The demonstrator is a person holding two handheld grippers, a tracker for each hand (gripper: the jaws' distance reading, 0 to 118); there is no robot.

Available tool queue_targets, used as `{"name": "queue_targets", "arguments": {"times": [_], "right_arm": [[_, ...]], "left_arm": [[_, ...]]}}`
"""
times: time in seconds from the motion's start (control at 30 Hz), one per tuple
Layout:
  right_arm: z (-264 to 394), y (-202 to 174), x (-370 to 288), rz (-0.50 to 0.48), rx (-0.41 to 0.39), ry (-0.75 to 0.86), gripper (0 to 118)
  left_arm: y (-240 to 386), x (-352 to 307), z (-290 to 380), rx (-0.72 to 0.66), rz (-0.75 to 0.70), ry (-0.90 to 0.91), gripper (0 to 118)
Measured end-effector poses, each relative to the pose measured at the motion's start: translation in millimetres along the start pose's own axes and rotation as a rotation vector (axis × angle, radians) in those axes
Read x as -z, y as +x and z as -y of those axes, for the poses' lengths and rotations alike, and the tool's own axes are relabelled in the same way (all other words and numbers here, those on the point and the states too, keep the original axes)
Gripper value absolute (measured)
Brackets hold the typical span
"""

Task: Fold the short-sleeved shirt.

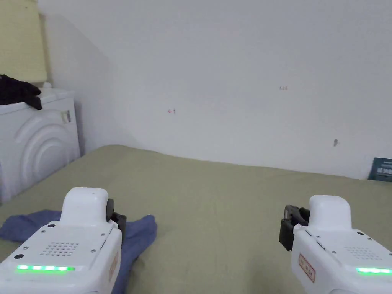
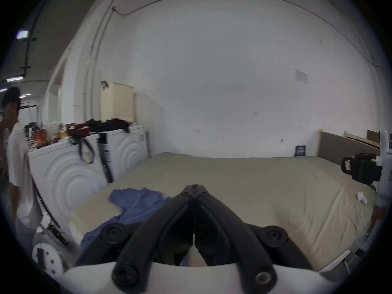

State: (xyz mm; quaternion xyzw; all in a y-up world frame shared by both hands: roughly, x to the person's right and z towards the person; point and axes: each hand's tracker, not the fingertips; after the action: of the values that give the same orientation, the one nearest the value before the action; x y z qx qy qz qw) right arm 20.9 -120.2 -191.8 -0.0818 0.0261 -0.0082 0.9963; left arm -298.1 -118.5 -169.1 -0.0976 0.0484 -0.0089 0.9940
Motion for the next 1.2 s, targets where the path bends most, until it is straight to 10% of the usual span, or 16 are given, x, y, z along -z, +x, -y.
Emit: {"name": "queue_targets", "arguments": {"times": [0.43, 0.8, 1.2], "right_arm": [[12.1, -146.1, 25.8, -0.359, -0.029, -0.04, 1], [17.0, -135.9, 33.0, -0.357, -0.03, -0.07, 1], [40.0, -93.4, 80.6, -0.267, -0.018, -0.18, 1]], "left_arm": [[-106.3, -65.9, 26.6, -0.076, -0.276, -0.06, 0], [-107.2, -21.0, 36.3, -0.071, -0.16, -0.208, 0], [-115.5, 228.5, -1.9, -0.088, 0.075, -0.7, 0]]}}
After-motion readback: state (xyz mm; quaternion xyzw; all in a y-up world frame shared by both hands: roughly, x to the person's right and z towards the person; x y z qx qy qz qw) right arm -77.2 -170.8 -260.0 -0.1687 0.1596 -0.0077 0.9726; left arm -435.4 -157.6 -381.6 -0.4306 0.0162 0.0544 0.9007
